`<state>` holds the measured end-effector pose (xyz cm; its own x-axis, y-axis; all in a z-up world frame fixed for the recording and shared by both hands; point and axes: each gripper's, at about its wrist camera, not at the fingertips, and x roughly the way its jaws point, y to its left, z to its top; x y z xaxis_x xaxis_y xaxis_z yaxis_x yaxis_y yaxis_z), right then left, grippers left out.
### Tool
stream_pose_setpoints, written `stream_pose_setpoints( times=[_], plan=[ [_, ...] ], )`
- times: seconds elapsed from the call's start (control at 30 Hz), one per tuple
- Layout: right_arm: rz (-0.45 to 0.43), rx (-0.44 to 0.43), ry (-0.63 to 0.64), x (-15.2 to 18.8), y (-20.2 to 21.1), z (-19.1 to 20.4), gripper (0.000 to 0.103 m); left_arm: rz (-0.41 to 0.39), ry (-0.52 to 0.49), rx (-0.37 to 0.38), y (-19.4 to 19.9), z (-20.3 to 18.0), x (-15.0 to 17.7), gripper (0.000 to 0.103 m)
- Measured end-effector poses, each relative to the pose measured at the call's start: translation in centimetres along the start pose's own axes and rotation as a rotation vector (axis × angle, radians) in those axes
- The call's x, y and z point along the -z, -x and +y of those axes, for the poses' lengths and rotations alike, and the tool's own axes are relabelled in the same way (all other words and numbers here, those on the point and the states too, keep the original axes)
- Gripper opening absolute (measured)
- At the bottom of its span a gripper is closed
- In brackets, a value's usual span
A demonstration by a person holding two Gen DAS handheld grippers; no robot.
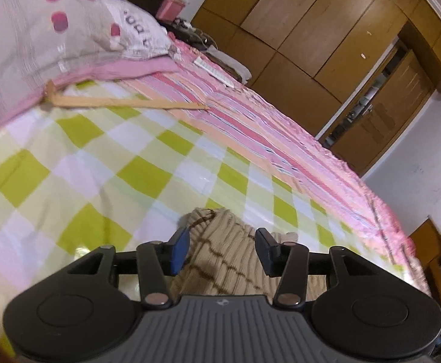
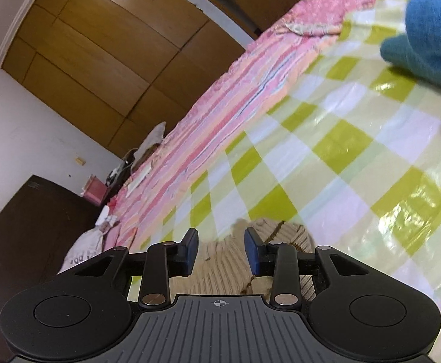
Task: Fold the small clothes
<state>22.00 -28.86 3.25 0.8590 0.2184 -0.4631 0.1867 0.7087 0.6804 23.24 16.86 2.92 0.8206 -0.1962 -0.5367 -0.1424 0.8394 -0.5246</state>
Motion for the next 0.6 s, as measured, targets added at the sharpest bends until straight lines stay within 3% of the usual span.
stream_pose_setpoints(
  times=[0.1, 0.33, 0.6],
  plan=[
    [0.020, 0.029, 0.090, 0.6, 0.4, 0.8, 0.034, -0.025, -0.067, -0.022, 1.4, -0.9, 1.3, 0.053],
    [0.054, 0.144, 0.368, 3.7, 0.5, 2.8, 0.034, -0.003, -0.213, -0.030, 1.9, -3.4, 4.6, 0.053],
    [0.063, 0.228, 0.399, 3.9, -0.4, 1.7, 0.034, 0.040, -0.266, -0.059, 0.3, -3.2, 7.2, 0.053]
  ],
)
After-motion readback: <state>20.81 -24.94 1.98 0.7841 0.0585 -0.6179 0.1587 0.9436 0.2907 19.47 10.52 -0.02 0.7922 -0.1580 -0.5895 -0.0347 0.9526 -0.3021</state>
